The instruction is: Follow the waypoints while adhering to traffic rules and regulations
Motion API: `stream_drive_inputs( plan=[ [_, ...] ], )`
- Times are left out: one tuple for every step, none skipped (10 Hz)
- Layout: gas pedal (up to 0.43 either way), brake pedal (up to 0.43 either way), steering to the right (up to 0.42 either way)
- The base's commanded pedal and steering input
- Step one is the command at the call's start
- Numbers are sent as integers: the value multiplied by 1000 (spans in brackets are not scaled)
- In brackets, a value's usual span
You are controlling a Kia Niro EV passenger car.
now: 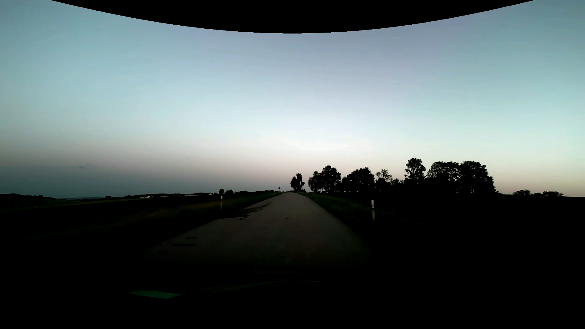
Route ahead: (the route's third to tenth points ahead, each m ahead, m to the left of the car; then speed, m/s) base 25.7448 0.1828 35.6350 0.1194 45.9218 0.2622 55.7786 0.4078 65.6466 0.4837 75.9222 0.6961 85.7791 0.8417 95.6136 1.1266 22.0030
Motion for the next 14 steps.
stream_drive_inputs(
  plan=[
    [197, 0, 4],
    [197, 0, 4],
    [197, 0, 4],
    [197, 0, 3],
    [197, 0, 2],
    [197, 0, 1],
    [197, 0, 0],
    [197, 0, 0],
    [197, 0, 0],
    [197, 0, 0],
    [197, 0, 0],
    [197, 0, 0],
    [189, 0, 0],
    [189, 0, 0]
  ],
)
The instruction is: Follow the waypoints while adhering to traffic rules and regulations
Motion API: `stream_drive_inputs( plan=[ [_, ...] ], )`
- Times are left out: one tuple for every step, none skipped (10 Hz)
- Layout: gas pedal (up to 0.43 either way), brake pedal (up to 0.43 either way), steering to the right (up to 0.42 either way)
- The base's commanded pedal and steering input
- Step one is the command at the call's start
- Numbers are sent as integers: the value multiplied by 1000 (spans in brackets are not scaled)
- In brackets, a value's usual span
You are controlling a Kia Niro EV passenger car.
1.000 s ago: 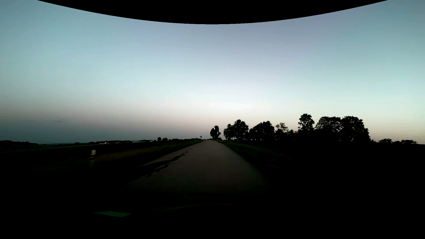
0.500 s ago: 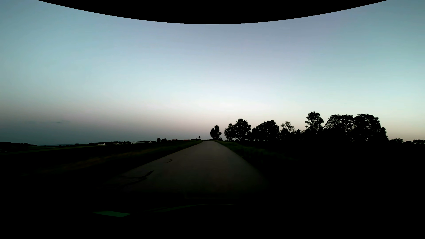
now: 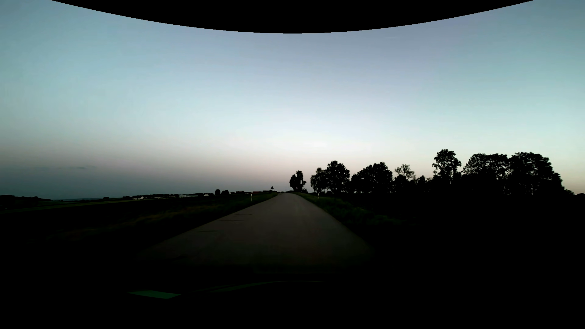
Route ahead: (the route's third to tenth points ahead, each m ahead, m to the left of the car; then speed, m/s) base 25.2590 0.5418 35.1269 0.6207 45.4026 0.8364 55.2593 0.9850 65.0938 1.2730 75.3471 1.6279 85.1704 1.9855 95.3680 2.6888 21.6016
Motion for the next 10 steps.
stream_drive_inputs(
  plan=[
    [189, 0, 0],
    [189, 0, 0],
    [189, 0, -1],
    [189, 0, 0],
    [177, 0, 0],
    [177, 0, -1],
    [169, 0, 0],
    [169, 0, 0],
    [169, 0, 0],
    [169, 0, 0]
  ],
)
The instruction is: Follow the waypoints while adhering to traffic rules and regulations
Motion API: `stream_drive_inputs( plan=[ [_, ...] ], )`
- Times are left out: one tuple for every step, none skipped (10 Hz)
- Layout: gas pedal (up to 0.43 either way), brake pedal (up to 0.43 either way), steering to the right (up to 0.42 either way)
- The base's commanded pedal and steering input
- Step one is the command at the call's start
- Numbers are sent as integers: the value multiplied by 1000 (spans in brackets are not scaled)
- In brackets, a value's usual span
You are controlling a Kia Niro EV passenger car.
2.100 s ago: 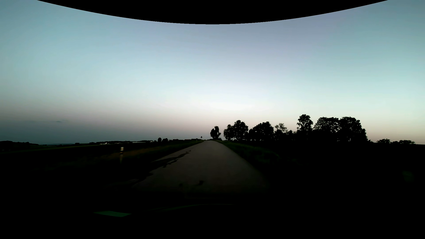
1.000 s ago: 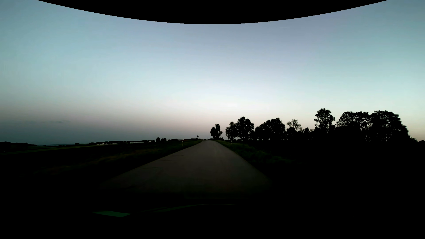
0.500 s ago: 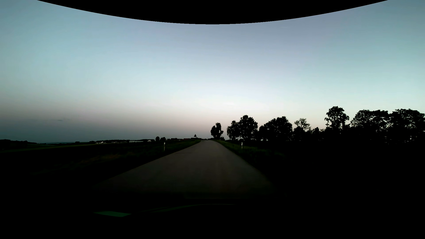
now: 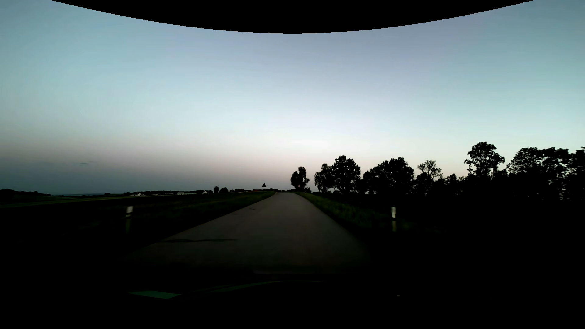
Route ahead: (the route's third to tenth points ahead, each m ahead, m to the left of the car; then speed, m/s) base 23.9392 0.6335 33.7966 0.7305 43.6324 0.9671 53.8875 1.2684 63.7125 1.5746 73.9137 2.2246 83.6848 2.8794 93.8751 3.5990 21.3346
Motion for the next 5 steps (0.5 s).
stream_drive_inputs(
  plan=[
    [169, 0, 0],
    [169, 0, 0],
    [169, 0, 0],
    [169, 0, -1],
    [169, 0, -1]
  ],
)
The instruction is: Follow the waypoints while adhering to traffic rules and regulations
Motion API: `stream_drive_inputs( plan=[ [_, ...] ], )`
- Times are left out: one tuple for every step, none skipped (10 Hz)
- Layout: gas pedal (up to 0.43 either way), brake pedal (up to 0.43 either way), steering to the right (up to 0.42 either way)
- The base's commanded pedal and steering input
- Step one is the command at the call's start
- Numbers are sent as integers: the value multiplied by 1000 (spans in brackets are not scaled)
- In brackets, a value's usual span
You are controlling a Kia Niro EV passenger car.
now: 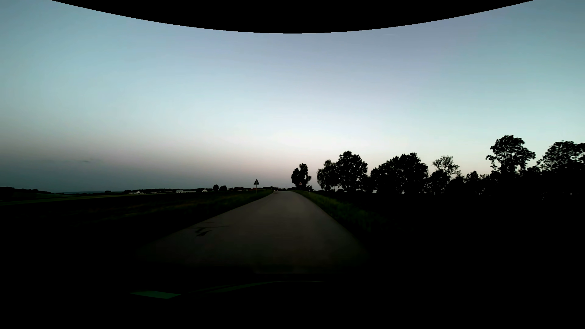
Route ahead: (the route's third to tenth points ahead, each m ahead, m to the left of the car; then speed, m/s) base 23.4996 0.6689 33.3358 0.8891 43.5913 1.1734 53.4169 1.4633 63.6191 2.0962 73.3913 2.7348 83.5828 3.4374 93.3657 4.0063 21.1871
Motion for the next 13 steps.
stream_drive_inputs(
  plan=[
    [169, 0, -1],
    [169, 0, -1],
    [169, 0, -1],
    [169, 0, -1],
    [169, 0, -1],
    [169, 0, -1],
    [169, 0, -1],
    [169, 0, -1],
    [169, 0, -1],
    [169, 0, -1],
    [169, 0, -1],
    [169, 0, -1],
    [169, 0, -1]
  ],
)
